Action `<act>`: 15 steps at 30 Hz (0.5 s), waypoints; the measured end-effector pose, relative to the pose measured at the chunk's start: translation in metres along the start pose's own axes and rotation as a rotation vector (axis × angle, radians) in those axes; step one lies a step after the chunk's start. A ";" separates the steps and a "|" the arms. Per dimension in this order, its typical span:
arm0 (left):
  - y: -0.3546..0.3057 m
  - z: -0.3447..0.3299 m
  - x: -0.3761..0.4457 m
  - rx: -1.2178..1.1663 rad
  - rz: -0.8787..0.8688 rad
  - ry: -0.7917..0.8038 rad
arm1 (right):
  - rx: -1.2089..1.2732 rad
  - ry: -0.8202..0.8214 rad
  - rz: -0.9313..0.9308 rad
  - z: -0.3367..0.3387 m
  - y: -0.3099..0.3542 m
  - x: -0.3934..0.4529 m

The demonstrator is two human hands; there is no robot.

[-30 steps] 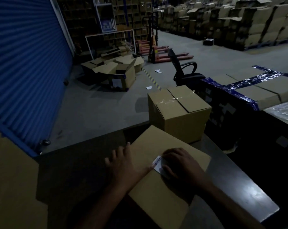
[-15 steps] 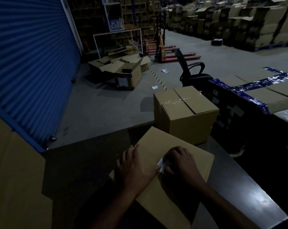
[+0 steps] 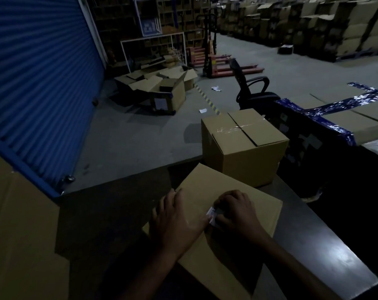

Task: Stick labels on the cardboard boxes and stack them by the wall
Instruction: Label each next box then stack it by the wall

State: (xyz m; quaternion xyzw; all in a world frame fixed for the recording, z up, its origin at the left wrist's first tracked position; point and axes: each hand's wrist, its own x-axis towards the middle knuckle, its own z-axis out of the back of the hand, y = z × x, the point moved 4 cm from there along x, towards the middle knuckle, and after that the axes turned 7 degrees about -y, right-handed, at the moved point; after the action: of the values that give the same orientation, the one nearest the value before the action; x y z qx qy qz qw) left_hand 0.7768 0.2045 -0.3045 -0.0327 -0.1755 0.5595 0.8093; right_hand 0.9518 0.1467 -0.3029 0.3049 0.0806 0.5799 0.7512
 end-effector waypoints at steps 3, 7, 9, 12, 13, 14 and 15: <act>-0.002 0.004 0.000 -0.016 0.005 0.005 | -0.066 -0.018 0.008 -0.003 0.004 -0.001; -0.001 0.002 0.000 -0.019 0.006 0.006 | -0.061 0.022 -0.032 -0.002 0.005 0.002; -0.001 0.001 0.001 -0.016 0.001 0.019 | -0.020 0.043 -0.031 -0.002 0.003 0.002; -0.001 0.001 0.000 -0.029 0.017 0.011 | -0.001 0.006 -0.037 -0.004 0.001 0.000; -0.001 0.002 0.000 -0.027 0.019 0.004 | -0.013 -0.004 -0.037 -0.006 0.001 0.000; 0.000 0.002 0.000 -0.021 0.021 0.003 | -0.029 -0.008 -0.033 -0.007 0.001 -0.001; 0.000 0.002 0.000 -0.016 0.022 0.008 | -0.041 -0.006 -0.031 -0.008 0.001 -0.001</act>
State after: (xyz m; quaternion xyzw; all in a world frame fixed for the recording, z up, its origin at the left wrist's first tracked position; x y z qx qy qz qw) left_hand 0.7764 0.2043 -0.3026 -0.0432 -0.1764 0.5670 0.8034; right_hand 0.9470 0.1486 -0.3090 0.2900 0.0711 0.5689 0.7663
